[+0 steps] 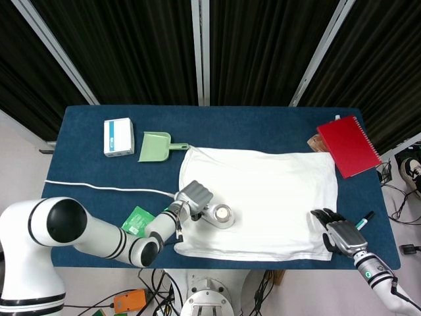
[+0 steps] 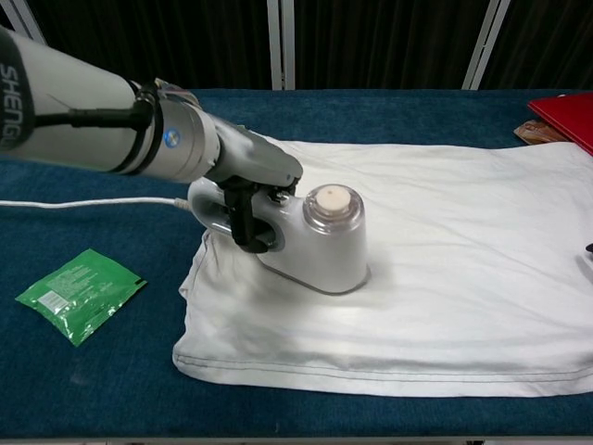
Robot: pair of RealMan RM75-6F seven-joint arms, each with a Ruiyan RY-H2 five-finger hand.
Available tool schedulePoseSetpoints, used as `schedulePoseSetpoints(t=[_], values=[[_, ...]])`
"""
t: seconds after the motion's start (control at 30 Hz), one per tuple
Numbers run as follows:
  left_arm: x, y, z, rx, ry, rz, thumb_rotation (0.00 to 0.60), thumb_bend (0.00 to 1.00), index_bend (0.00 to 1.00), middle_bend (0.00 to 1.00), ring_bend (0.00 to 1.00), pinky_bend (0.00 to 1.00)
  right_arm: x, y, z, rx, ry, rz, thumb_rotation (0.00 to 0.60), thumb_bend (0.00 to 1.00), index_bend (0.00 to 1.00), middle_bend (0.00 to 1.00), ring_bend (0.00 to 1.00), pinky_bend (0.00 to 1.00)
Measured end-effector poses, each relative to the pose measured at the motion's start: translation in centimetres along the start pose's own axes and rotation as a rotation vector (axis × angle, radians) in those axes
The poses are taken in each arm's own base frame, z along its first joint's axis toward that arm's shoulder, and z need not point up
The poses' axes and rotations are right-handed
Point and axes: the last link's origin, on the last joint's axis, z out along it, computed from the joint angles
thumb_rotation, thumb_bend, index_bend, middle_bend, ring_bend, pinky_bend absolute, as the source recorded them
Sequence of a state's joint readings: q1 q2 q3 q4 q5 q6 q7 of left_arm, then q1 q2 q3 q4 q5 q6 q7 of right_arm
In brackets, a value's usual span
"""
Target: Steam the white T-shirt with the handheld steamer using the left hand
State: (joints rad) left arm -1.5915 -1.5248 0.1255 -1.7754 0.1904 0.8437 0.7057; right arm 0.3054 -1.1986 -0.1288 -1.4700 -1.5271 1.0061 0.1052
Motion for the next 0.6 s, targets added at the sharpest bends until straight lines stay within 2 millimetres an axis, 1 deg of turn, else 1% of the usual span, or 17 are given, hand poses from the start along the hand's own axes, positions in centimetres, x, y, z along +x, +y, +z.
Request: schedulePoseSetpoints(t=[0.1, 0.23, 0.43, 0.6], values=[[-0.2, 0.6, 0.6, 0.002, -0.005, 0.000, 0.211, 0.72, 0.70, 0.89, 0.72, 0.61, 0.0, 0.0, 0.0, -0.001, 0.000, 0.001, 0.600, 0.88, 0.06, 0.14, 0.05, 0.18], [-0.1, 0.2, 1.4, 0.036, -0.014, -0.009, 0.212, 0.71, 0.70, 0.89, 0.72, 0.61, 0.0, 0.2, 0.0, -0.006, -0.002, 0.004, 0.600, 0.88, 0.06, 0.14, 0.05, 0.18], [0.2, -1.9, 2.3, 0.120, -0.017, -0.036, 0.211, 0.71, 0.70, 0.89, 0.72, 0.61, -0.1, 0.3, 0.1, -0.009, -0.007, 0.006, 0.600, 0.88, 0.06, 0.14, 0.05, 0.18], [0.2, -4.5, 2.5, 0.202, -0.028, -0.065, 0.214, 0.71, 0.70, 0.88, 0.71, 0.61, -0.1, 0.2, 0.3, -0.007, -0.009, 0.005, 0.600, 0.88, 0.06, 0.14, 0.05, 0.18]])
